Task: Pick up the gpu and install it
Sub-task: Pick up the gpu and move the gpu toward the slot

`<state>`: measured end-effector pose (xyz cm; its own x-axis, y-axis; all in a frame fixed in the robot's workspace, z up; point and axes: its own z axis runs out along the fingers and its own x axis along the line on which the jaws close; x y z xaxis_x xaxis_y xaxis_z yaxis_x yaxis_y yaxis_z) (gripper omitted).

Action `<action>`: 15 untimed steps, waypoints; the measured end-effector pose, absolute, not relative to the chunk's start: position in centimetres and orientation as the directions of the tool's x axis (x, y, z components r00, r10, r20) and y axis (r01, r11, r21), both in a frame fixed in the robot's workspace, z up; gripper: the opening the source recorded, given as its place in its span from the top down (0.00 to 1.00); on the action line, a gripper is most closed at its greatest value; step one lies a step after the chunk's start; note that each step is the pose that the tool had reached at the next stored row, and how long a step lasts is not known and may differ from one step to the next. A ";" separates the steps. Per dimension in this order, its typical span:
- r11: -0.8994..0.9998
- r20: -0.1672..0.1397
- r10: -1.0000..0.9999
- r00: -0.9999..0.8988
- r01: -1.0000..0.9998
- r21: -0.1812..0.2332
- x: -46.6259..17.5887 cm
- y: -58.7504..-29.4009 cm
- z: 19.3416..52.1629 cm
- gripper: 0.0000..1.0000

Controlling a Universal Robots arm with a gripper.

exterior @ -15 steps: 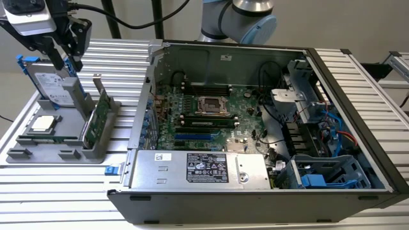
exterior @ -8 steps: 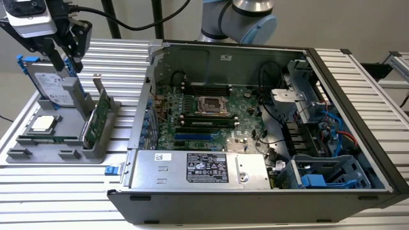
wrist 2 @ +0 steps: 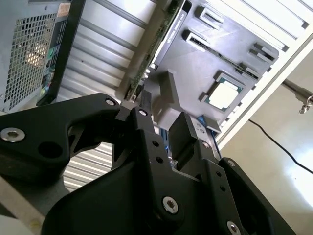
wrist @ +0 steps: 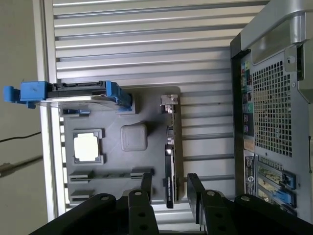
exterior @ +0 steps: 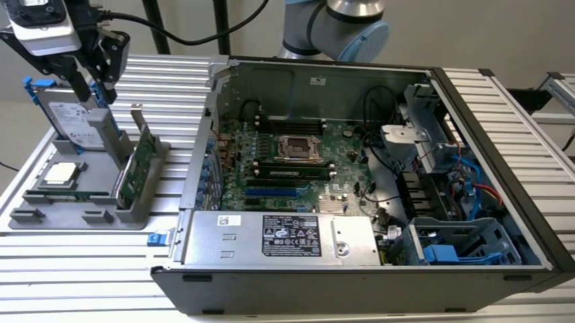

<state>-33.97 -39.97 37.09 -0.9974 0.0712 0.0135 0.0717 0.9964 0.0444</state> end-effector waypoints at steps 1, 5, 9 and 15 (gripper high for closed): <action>0.996 0.014 0.071 -0.997 0.072 0.044 -34.0 -40.0 37.0 0.00; 0.996 0.016 0.071 -0.997 0.072 0.044 -34.0 -40.0 36.8 0.00; 0.996 0.018 0.071 -0.997 0.072 0.044 -34.0 -40.1 36.7 0.00; 0.996 0.022 0.071 -0.997 0.072 0.044 -33.9 -40.2 36.4 0.00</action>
